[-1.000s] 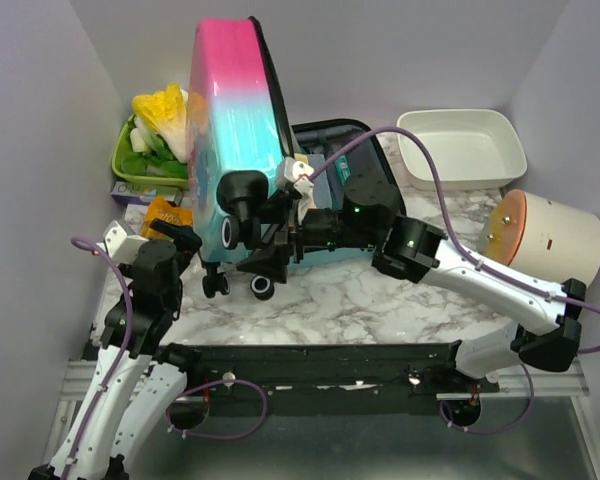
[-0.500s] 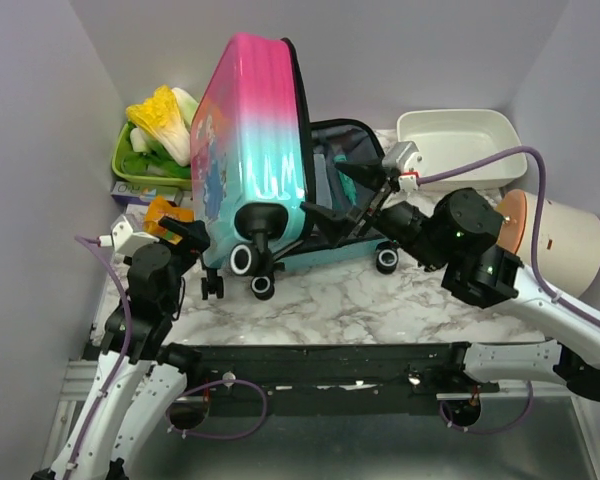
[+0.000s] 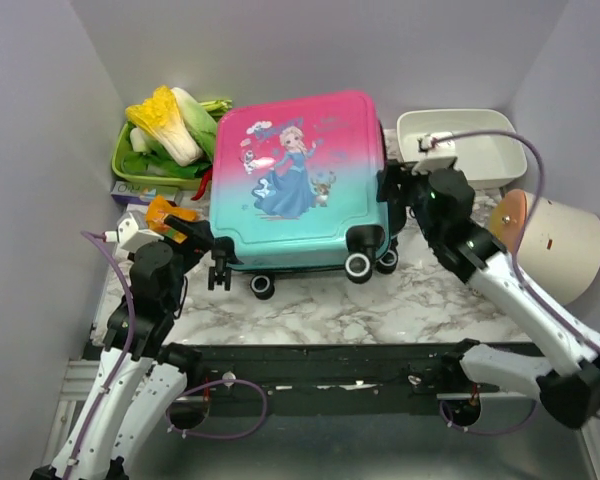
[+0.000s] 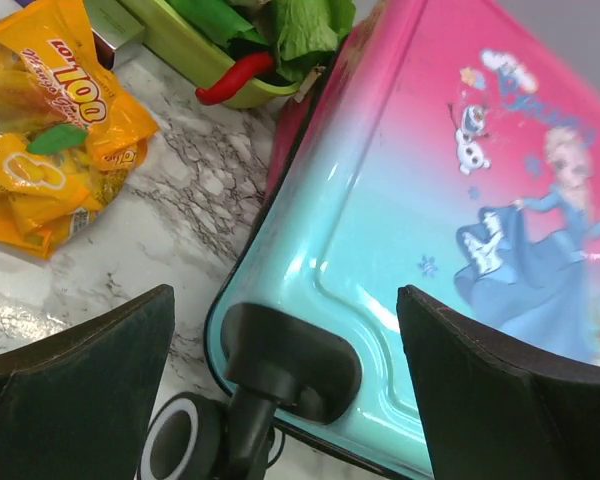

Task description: Open, take out, and arrange the luggage

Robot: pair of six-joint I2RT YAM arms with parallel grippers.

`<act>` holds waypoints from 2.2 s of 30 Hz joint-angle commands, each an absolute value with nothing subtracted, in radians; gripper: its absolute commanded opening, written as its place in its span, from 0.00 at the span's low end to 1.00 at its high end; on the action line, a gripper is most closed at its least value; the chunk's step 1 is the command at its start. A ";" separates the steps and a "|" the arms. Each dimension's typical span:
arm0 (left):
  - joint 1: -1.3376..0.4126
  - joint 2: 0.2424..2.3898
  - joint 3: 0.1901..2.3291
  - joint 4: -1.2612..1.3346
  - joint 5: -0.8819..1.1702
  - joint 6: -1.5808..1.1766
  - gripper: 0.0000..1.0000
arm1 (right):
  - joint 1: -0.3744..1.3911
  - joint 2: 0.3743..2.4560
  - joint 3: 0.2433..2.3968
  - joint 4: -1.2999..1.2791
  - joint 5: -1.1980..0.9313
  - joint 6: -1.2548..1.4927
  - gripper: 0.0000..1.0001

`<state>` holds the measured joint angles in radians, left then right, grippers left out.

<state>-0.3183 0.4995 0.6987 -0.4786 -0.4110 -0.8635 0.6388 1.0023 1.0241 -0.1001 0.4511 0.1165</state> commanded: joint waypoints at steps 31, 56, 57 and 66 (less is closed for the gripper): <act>-1.396 1.412 1.399 -0.570 -0.692 -0.725 0.99 | 0.278 0.893 0.830 -0.255 0.315 0.410 1.00; -1.304 1.891 1.615 -0.604 -0.650 -1.081 0.99 | 0.242 0.792 0.732 -0.187 0.361 0.402 1.00; -1.301 1.902 1.612 -0.595 -0.643 -1.080 0.98 | 0.241 0.792 0.730 -0.186 0.357 0.402 1.00; -1.284 1.876 1.594 -0.548 -0.641 -1.054 0.00 | 0.242 0.792 0.719 -0.172 0.350 0.393 1.00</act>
